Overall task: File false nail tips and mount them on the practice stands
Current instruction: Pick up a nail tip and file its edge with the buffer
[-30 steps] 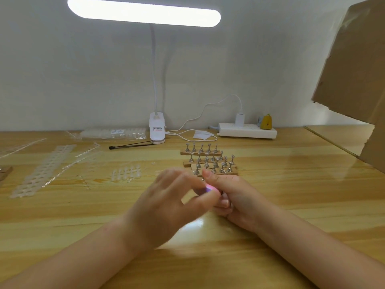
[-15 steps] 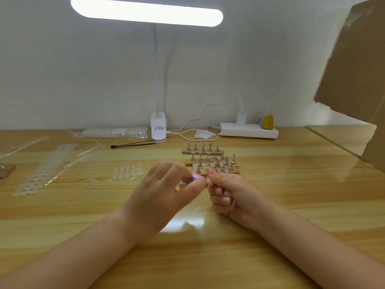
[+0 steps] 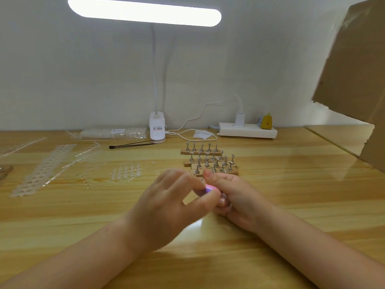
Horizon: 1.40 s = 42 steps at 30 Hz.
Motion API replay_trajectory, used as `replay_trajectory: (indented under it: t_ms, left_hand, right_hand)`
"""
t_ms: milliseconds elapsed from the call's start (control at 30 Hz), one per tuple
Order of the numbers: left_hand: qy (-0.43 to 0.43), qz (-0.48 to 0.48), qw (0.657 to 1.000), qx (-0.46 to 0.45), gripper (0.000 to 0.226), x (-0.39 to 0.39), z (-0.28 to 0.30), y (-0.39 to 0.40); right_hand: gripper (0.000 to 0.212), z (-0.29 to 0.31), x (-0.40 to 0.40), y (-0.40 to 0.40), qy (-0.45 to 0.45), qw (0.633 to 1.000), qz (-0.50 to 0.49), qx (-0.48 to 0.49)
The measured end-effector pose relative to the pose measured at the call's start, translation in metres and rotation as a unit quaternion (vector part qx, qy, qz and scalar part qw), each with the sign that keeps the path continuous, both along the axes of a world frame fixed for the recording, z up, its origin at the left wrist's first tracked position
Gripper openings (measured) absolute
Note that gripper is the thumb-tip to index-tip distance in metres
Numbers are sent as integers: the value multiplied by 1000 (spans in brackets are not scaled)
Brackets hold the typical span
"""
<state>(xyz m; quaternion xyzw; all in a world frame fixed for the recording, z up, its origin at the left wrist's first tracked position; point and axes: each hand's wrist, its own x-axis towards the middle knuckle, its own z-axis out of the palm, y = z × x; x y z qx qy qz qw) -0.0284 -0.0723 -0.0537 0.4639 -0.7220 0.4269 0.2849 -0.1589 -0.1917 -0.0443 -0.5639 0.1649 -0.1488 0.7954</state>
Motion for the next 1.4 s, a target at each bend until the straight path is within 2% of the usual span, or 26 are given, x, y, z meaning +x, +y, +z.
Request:
replay_trajectory:
  t_ms: [67, 200, 333, 467, 667, 767, 867, 967, 1067, 1133, 1200, 1300, 1400]
  left_hand:
    - [-2, 10, 1000, 9, 20, -2, 0, -1]
    - [57, 46, 997, 22, 42, 9, 3, 1]
    - [172, -52, 983, 46, 19, -4, 6, 1]
    - [221, -53, 968, 110, 20, -4, -1, 1]
    - [278, -83, 953, 91, 26, -3, -2, -2]
    - [273, -31, 954, 123, 25, -1, -5, -1]
    - [259, -35, 962, 76, 24, 1, -1, 0]
    - [141, -37, 989, 29, 24, -2, 1, -1]
    - [-4, 17, 1000, 18, 25, 7, 0, -1]
    - [-6, 53, 998, 12, 33, 17, 4, 1]
    - [9, 49, 999, 2, 37, 20, 7, 3]
    - [-22, -10, 1000, -4, 27, 1, 3, 2]
    - [-37, 4, 999, 5, 28, -3, 3, -1]
  right_hand:
    - [26, 0, 0, 0, 4, 1000, 9, -1]
    - [25, 0, 0, -3, -13, 1000, -8, 26]
    - [18, -2, 0, 0, -29, 999, -12, 20]
    - [22, -1, 0, -2, -33, 999, -26, 27]
    - [20, -3, 1, 0, -39, 999, -24, 12]
    - [22, -2, 0, -1, -38, 998, -34, 20]
    - [25, -3, 1, 0, -35, 998, -47, 13]
    - [27, -3, 1, 1, -29, 999, -40, 10]
    - [27, 0, 0, 1, -10, 1000, -8, 3]
    - [25, 0, 0, 0, -1, 1000, -15, 9]
    - [26, 0, 1, 0, 5, 1000, -19, 3]
    - [30, -1, 0, -1, 12, 1000, 2, -18]
    - [30, 1, -1, -1, 19, 999, 20, -32]
